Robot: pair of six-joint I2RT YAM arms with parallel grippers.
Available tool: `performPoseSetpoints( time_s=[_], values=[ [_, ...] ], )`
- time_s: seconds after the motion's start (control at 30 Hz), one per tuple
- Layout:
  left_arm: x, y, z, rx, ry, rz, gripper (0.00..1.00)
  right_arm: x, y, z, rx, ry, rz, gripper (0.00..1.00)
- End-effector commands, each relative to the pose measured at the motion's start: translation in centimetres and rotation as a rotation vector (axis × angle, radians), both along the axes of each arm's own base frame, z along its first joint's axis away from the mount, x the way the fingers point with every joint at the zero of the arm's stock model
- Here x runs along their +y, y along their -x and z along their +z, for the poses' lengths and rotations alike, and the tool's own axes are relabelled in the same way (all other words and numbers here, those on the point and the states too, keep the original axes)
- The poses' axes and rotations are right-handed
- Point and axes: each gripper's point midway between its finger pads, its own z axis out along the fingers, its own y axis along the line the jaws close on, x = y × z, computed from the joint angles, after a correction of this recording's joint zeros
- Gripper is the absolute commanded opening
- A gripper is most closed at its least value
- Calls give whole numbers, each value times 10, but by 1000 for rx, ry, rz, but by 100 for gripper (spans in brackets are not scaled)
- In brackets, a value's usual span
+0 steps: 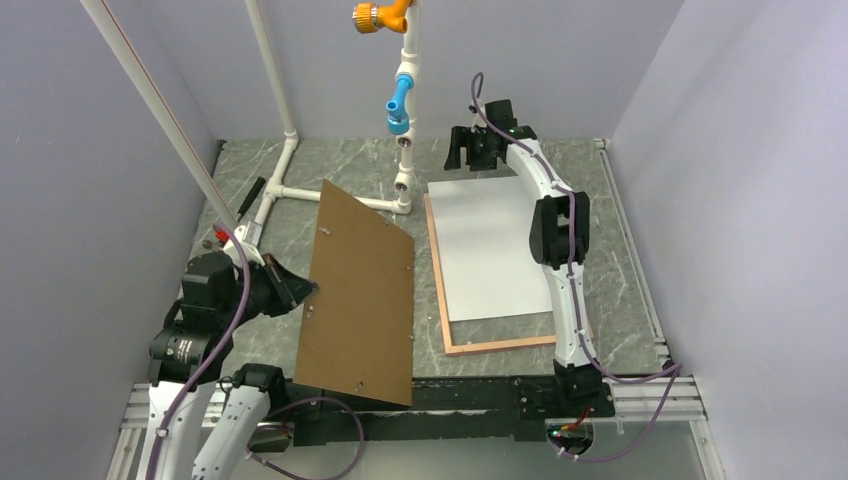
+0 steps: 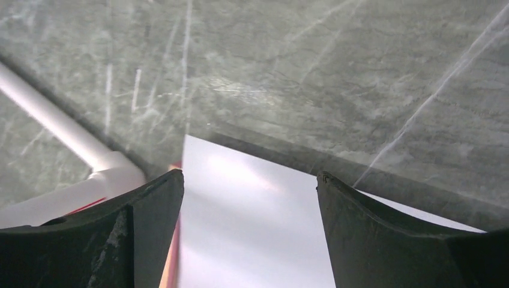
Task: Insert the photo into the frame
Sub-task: Adjust the photo in the photo frame.
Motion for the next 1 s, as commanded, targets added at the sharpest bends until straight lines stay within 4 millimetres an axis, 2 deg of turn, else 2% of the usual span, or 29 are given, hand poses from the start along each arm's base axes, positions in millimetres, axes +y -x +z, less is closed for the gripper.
performPoseSetpoints(
  time_s=[0.0, 0.17, 0.47, 0.63, 0.73, 0.97],
  values=[
    [-5, -1, 7, -46, 27, -24, 0, 4, 9, 62, -87, -42, 51, 83],
    [-8, -2, 5, -46, 42, -34, 0, -2, 12, 53, -77, -15, 29, 83],
    [-8, -1, -3, -32, 43, -32, 0, -12, -29, 22, -83, 13, -153, 84],
    [-9, -2, -7, -24, 46, -34, 0, -21, -42, 4, -108, 70, -210, 84],
    [-9, -3, -8, -21, 47, -39, 0, -21, -42, -9, -81, 86, -201, 84],
    [-11, -2, -8, -18, 53, -43, 0, -11, -20, -29, 0, 59, -123, 83]
  ],
)
